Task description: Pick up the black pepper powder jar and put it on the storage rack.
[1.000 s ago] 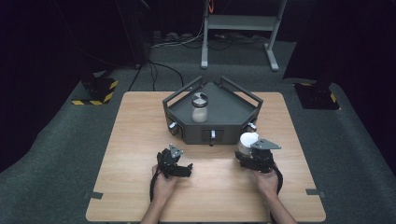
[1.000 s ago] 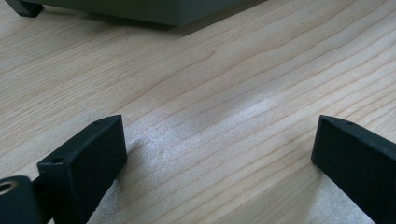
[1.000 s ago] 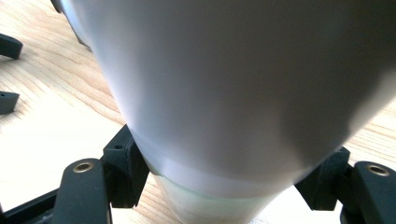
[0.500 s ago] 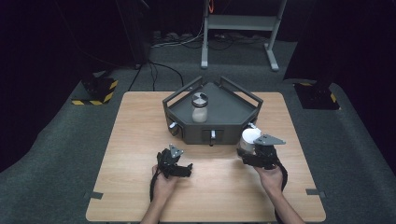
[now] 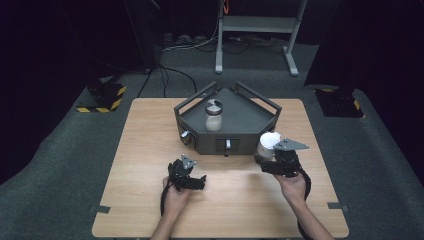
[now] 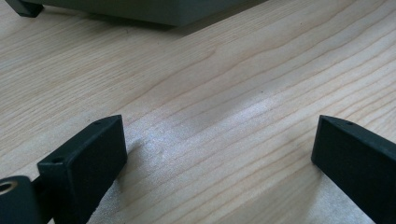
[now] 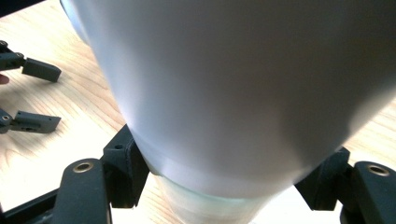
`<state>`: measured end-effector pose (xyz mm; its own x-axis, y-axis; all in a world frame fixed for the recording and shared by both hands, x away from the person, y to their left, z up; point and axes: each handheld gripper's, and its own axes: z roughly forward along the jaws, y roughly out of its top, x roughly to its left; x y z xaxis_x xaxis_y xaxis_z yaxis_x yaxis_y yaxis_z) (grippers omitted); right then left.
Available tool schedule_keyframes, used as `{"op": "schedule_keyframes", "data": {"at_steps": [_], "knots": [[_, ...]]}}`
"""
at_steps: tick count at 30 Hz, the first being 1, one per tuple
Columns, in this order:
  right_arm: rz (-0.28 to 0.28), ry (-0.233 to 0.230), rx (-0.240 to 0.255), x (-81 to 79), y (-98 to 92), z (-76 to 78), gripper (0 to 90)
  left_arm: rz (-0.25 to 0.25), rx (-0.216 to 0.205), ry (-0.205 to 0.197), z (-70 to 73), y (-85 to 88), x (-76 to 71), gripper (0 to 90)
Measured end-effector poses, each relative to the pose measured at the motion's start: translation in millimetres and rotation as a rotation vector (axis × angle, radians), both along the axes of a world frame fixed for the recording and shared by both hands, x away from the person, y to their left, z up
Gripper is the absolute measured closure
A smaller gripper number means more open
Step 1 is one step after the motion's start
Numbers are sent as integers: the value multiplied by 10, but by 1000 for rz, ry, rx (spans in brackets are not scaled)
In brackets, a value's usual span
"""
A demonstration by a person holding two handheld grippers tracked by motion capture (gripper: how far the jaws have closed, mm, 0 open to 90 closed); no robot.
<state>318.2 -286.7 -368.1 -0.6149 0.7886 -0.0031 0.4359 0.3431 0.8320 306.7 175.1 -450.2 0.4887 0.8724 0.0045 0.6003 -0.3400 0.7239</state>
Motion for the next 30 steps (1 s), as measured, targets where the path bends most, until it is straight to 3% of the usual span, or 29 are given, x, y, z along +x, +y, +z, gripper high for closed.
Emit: {"op": "schedule_keyframes", "data": {"at_steps": [28,30], "knots": [[46,2,44,154,-38,409,307,1,-2,0,-1,4,0,36],[49,15,63,197,-53,459,306,1,-2,0,0,4,0,37]]}}
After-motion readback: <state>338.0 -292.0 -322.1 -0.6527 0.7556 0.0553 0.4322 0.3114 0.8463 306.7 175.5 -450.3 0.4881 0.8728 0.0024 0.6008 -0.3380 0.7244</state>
